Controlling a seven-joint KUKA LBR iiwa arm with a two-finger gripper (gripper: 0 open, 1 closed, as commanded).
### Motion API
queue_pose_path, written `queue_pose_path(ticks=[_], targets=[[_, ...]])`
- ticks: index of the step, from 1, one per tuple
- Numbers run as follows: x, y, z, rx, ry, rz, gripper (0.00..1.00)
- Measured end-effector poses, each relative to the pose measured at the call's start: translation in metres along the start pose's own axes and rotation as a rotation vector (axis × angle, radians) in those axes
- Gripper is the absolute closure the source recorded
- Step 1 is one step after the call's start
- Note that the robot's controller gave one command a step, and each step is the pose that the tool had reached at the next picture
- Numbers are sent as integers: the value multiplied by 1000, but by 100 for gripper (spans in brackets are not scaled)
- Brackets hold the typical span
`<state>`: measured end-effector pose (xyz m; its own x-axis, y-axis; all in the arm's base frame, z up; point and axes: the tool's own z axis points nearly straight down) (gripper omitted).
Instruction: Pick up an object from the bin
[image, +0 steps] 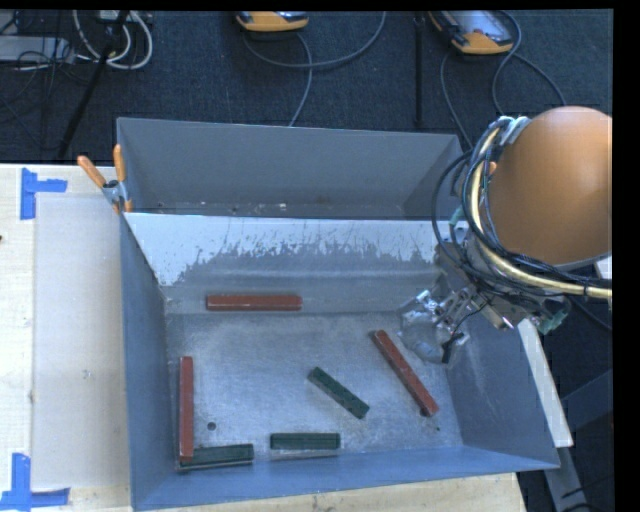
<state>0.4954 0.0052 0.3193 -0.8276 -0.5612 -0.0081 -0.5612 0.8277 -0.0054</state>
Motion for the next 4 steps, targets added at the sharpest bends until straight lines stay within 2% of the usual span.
queue_pose_path(ticks=[1, 2, 3, 4], targets=[[1, 0, 4, -6, 7, 2, 0], [-52, 60, 128, -11, 14, -4, 0], [-23, 78, 215, -8, 14, 75, 0], [-35, 85, 247, 4, -15, 85, 0]])
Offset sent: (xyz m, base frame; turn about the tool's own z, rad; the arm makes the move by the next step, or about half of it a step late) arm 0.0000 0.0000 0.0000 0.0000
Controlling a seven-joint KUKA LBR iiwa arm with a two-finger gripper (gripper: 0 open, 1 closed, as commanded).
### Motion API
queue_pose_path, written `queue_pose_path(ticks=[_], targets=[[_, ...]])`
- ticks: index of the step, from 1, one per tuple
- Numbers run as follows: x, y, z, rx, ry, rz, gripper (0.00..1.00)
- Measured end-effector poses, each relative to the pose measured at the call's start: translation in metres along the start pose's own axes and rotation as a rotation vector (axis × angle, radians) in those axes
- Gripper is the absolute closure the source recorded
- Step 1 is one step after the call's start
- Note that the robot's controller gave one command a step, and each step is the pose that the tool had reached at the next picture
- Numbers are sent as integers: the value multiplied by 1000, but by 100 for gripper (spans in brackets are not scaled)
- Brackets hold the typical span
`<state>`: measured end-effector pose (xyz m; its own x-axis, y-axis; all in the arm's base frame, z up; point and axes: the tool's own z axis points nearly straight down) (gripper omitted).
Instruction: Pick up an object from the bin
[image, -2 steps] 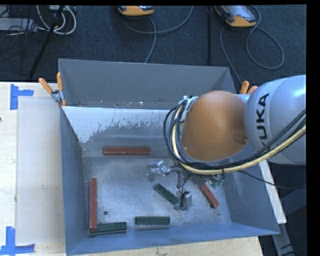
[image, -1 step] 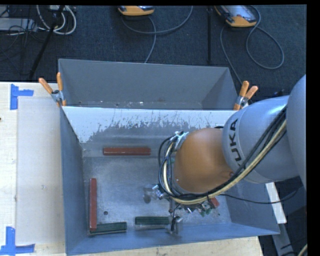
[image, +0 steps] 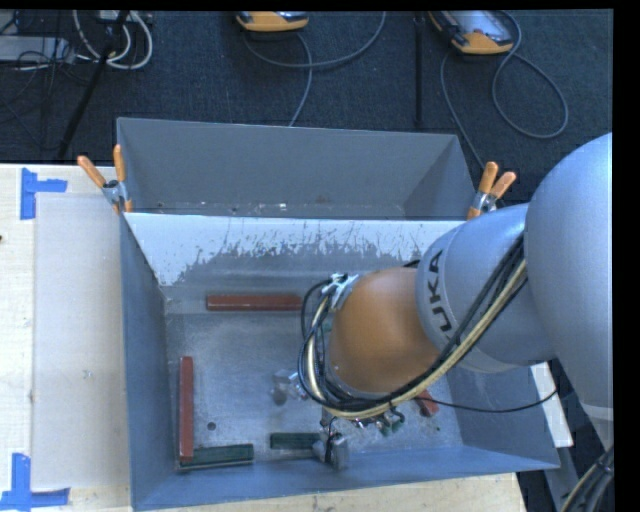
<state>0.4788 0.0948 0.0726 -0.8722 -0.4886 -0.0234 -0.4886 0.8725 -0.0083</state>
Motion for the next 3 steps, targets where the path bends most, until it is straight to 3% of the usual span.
queue_pose_path(ticks=[1, 2, 3], targets=[[5, 2, 0, -7, 19, 4, 100], [-28, -7, -1, -13, 12, -675, 100], [-25, -7, 2, -17, 18, -673, 0]])
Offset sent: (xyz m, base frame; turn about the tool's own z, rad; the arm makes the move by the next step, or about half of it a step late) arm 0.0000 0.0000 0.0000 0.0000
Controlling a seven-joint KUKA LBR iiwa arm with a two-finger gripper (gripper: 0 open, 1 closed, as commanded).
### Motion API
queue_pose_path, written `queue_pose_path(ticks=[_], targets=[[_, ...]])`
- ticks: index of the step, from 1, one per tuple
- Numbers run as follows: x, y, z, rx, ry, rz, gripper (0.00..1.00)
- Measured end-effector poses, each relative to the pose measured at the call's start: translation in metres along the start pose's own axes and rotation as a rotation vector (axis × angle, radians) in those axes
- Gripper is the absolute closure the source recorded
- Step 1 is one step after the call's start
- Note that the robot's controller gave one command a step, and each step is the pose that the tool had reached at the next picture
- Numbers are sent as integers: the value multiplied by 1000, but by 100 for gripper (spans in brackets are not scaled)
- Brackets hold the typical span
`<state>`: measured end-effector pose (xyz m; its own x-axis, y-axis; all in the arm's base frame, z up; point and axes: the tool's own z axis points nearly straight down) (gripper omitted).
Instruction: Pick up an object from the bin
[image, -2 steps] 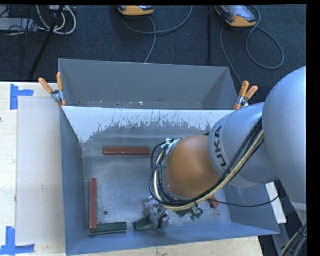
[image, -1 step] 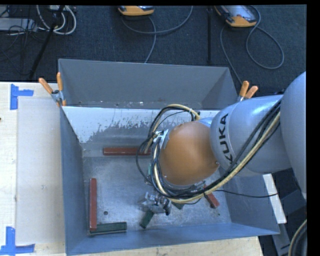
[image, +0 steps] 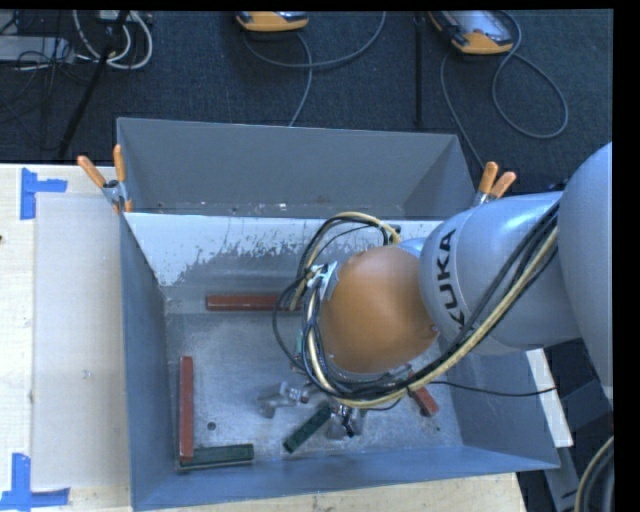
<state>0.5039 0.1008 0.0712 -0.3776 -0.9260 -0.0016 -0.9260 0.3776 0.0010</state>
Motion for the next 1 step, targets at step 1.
queue_pose_path(ticks=[1], targets=[[0, 0, 0, 0, 0, 2, 100]])
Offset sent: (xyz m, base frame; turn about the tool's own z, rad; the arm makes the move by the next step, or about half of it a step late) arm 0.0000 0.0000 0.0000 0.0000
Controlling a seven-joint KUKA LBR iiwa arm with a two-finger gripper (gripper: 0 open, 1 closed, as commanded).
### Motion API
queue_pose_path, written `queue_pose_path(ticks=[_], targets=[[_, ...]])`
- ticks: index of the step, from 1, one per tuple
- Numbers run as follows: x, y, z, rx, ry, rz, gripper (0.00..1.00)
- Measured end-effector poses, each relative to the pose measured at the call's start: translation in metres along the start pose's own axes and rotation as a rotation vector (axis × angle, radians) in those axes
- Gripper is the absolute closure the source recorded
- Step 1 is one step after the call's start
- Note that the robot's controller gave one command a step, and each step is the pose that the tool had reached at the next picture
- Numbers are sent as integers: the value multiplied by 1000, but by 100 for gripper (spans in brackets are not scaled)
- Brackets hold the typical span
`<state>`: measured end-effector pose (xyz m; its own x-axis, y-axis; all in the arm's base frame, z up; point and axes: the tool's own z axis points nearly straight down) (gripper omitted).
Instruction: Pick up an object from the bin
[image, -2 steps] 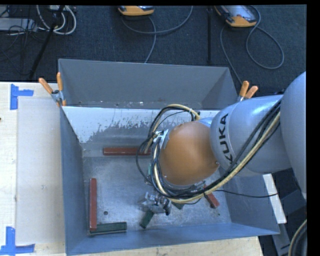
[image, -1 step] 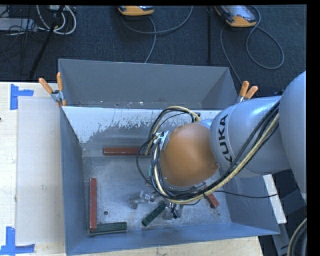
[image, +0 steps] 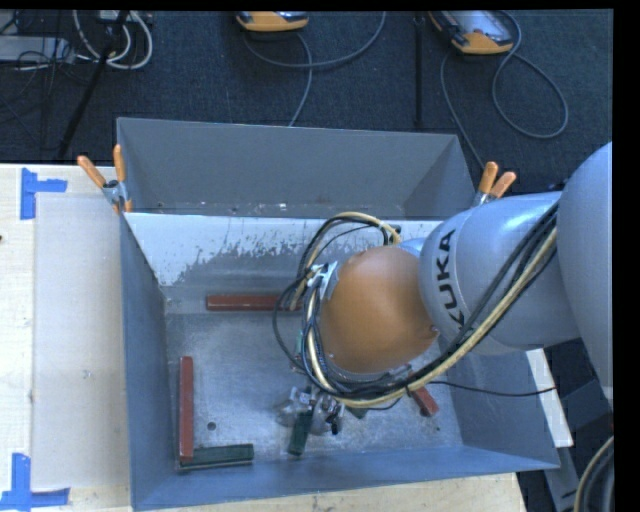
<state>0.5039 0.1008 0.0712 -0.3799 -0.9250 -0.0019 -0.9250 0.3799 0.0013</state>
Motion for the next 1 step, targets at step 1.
queue_pose_path(ticks=[1], targets=[[26, 4, -161, 7, -2, -35, 100]])
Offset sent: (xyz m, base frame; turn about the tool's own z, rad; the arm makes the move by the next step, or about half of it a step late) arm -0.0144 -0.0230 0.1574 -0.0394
